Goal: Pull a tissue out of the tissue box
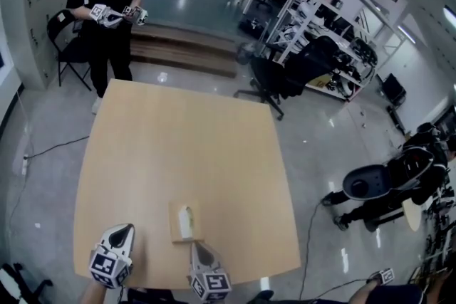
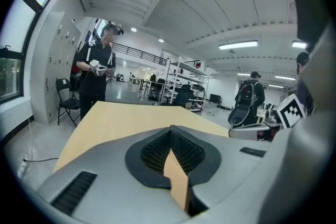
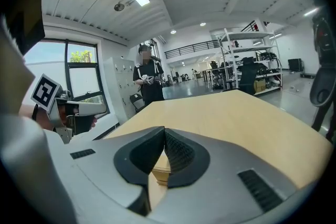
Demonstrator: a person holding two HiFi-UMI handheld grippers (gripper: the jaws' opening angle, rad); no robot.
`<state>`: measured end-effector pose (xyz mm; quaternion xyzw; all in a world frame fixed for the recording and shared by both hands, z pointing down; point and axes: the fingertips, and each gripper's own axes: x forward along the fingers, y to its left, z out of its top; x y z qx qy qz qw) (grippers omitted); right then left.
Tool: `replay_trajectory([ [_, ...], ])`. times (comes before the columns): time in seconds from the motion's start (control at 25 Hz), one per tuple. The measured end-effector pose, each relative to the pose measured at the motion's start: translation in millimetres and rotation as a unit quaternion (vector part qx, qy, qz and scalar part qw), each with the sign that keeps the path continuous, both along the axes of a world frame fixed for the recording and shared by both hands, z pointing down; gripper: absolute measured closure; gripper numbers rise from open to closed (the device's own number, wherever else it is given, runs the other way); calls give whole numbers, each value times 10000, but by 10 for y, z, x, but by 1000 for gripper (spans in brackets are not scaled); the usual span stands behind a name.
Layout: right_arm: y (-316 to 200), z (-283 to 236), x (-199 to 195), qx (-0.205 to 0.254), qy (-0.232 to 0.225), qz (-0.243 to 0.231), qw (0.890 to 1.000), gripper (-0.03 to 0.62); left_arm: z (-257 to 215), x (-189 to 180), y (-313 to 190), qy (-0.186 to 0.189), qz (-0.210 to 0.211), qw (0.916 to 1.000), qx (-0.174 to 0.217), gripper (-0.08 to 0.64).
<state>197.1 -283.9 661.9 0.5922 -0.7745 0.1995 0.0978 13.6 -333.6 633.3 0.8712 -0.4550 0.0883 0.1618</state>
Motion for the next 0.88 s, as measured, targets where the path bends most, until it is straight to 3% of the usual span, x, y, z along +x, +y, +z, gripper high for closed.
replay_trajectory([
  [0.4, -47, 372, -28, -301, 41, -166, 9994, 580, 312, 129, 19, -116, 113, 9982, -580, 552],
  [0.64, -98, 395, -49, -203, 203, -179, 9994, 580, 481, 154, -44, -44, 44, 9978, -654, 552],
  [0.76, -98, 399, -73, -206, 236, -172, 9994, 563, 551, 150, -42, -48, 60, 9977, -679, 552],
  [0.88, -104, 425, -71, -247, 46, -176, 9995, 487, 540, 155, -39, -51, 66, 9973, -730, 552],
])
